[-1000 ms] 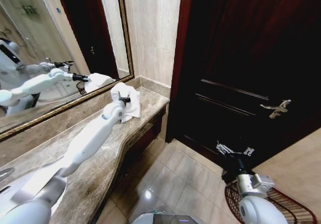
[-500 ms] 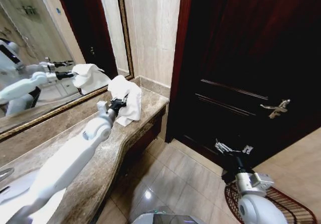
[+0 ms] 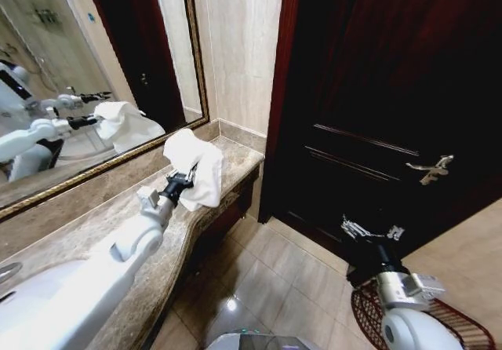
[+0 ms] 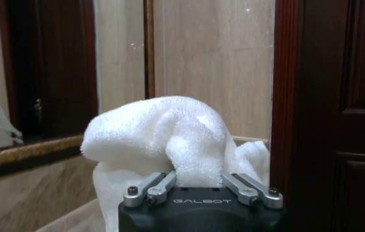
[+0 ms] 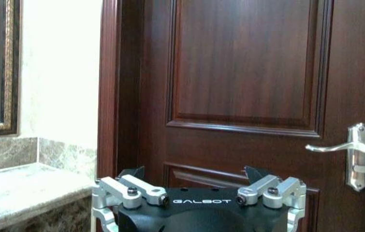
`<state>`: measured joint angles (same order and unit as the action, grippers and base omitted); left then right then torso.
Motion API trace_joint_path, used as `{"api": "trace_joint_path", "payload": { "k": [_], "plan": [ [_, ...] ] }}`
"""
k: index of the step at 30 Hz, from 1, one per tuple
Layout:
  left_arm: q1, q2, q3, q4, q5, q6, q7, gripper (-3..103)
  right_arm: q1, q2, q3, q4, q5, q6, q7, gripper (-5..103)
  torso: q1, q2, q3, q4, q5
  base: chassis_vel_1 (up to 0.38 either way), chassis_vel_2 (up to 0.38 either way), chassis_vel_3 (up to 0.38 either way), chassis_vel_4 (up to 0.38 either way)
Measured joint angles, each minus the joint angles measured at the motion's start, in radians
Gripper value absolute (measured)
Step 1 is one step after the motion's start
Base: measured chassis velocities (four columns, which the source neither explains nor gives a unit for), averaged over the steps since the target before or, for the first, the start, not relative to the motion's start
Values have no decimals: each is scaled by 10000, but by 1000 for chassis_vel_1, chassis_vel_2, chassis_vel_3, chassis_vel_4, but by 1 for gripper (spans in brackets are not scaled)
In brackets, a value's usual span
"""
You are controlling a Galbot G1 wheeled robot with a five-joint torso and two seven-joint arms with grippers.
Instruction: Discard the used towel into the hamper.
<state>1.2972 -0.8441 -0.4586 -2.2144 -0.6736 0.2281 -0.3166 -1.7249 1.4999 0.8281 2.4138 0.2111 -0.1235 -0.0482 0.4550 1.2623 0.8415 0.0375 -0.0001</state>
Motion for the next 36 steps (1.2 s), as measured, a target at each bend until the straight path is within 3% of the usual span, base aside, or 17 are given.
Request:
{"api": "trace_joint_path", "payload": {
  "k": [7, 11, 13, 16, 22, 36],
  "plan": [
    [1321, -846, -795, -760, 736, -495, 433, 15, -118, -75, 163, 87, 298, 11, -11, 100, 0, 0, 0, 0, 1, 0, 0, 0, 0],
    [2063, -1280, -1310, -1072, 1243, -1275, 1507, 15, -192, -180, 253, 120, 479, 4, -69, 100, 0, 0, 0, -2, 5, 0, 0, 0, 0],
    [2183, -1376, -1387, -1091, 1353, -1425, 1713, 15, -213, -198, 267, 127, 510, -25, -105, 100, 0, 0, 0, -1, 3, 0, 0, 0, 0],
    [2924, -2103, -1752, -1252, 1793, -1961, 2352, 15, -285, -302, 296, 197, 639, -275, -152, 100, 0, 0, 0, -2, 1, 0, 0, 0, 0],
    [3674, -3038, -2146, -1746, 2225, -2019, 2516, 15, -269, -490, 375, 420, 877, -789, -128, 100, -1, 0, 0, 1, 2, 0, 0, 0, 0],
    [3605, -3244, -2024, -2137, 2361, -1509, 2199, 15, -263, -507, 261, 570, 842, -957, -252, 100, 3, -3, 2, -1, -1, 23, -29, -30, 27]
  ]
}}
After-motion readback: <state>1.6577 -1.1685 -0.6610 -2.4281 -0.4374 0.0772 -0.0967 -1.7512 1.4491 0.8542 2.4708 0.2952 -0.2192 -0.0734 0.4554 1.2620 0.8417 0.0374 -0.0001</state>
